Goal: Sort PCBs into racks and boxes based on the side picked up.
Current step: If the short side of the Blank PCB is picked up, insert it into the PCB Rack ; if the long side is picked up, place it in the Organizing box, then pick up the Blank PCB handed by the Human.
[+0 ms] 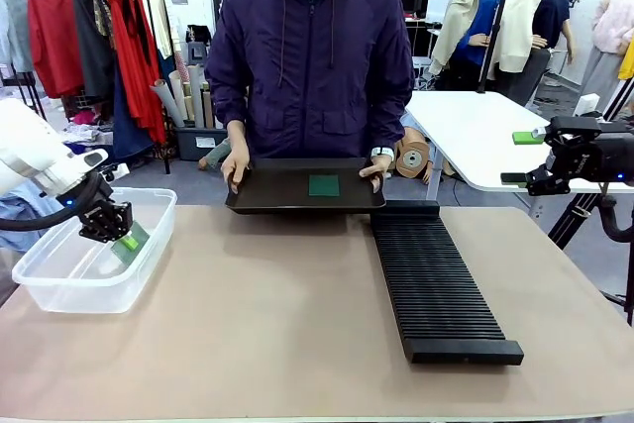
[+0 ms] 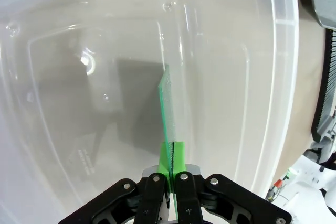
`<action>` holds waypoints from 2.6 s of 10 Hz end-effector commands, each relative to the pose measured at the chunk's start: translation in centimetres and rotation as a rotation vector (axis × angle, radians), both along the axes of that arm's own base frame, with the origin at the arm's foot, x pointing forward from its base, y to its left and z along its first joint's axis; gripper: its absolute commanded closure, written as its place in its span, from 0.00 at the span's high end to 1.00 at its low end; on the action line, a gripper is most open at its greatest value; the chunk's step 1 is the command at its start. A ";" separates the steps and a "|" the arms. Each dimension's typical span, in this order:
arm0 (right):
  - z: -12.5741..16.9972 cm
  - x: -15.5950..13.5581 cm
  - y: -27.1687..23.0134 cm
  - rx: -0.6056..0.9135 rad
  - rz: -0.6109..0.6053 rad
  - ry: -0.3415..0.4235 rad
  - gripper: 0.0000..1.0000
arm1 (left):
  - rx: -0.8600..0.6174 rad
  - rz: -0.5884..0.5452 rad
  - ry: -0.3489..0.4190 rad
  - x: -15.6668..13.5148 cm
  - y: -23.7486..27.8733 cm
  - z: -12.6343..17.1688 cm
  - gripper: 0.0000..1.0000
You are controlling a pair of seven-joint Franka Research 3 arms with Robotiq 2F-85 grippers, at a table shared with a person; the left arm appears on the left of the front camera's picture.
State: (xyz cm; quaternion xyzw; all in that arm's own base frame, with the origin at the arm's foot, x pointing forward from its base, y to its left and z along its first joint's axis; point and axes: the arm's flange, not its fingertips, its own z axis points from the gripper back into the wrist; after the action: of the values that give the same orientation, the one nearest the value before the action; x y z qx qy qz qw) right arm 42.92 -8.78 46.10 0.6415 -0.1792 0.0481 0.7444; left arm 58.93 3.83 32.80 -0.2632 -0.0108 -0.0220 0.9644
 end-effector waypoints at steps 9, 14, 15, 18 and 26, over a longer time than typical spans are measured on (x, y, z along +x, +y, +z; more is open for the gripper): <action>0.1 -0.1 0.1 0.000 0.000 -0.007 1.00 | 0.044 -0.009 -0.069 -0.1 0.4 2.1 1.00; 0.1 -0.1 0.1 0.000 0.000 -0.007 1.00 | 0.127 -0.007 -0.082 -0.3 0.5 3.7 1.00; 0.1 -0.1 0.1 0.000 0.000 -0.007 1.00 | 0.141 -0.013 -0.090 -0.5 0.3 4.4 1.00; 0.1 -0.1 0.1 0.000 0.000 -0.007 1.00 | 0.189 -0.009 -0.131 -1.5 -0.3 7.5 1.00; 0.1 -0.1 0.1 0.000 0.000 -0.007 1.00 | 0.096 0.006 -0.118 -1.7 -0.6 9.5 1.00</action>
State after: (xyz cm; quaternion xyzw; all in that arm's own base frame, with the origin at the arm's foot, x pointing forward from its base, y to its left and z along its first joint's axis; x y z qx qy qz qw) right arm 42.92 -8.78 46.09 0.6415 -0.1792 0.0481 0.7444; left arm 57.59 3.32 41.78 -0.1913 -0.0710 -0.0460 0.9779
